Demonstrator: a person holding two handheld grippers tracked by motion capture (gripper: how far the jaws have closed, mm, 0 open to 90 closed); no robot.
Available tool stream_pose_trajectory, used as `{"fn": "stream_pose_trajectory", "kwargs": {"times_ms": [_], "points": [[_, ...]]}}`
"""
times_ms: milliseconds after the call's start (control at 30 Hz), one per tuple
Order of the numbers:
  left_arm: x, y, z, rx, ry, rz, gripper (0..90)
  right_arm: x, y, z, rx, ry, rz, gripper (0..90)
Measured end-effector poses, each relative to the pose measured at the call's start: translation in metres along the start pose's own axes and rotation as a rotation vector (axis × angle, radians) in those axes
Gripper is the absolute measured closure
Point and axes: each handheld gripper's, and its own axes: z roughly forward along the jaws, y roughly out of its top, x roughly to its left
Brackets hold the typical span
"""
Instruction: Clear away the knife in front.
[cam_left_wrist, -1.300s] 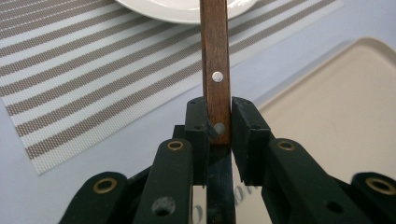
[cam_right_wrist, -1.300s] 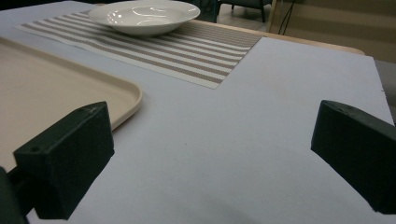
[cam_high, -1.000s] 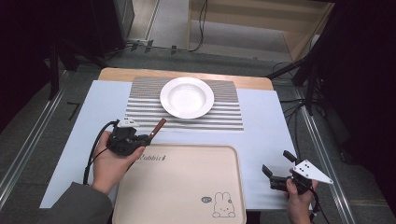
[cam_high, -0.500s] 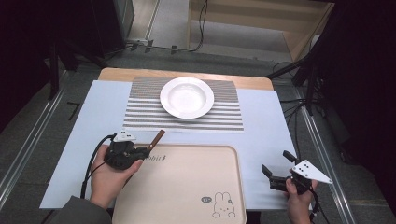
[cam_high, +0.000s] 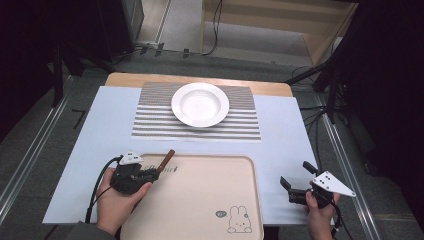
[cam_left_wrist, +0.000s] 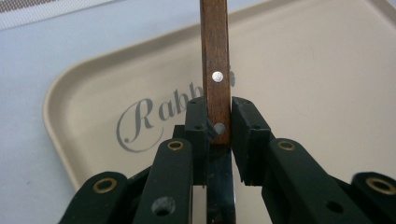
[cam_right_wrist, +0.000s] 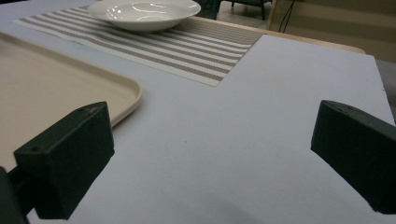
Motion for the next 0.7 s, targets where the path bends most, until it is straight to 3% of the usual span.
{"fn": "stream_pose_trajectory", "kwargs": {"times_ms": [500, 700], "points": [[0.005, -0.024, -0.002, 0.0, -0.005, -0.059, 77.1, 0.0, 0.0, 0.0, 0.004, -0.004, -0.003, 0.0], [0.004, -0.03, 0.0, 0.005, -0.006, -0.058, 77.1, 0.001, 0.0, 0.001, 0.008, -0.008, -0.007, 0.0]]}}
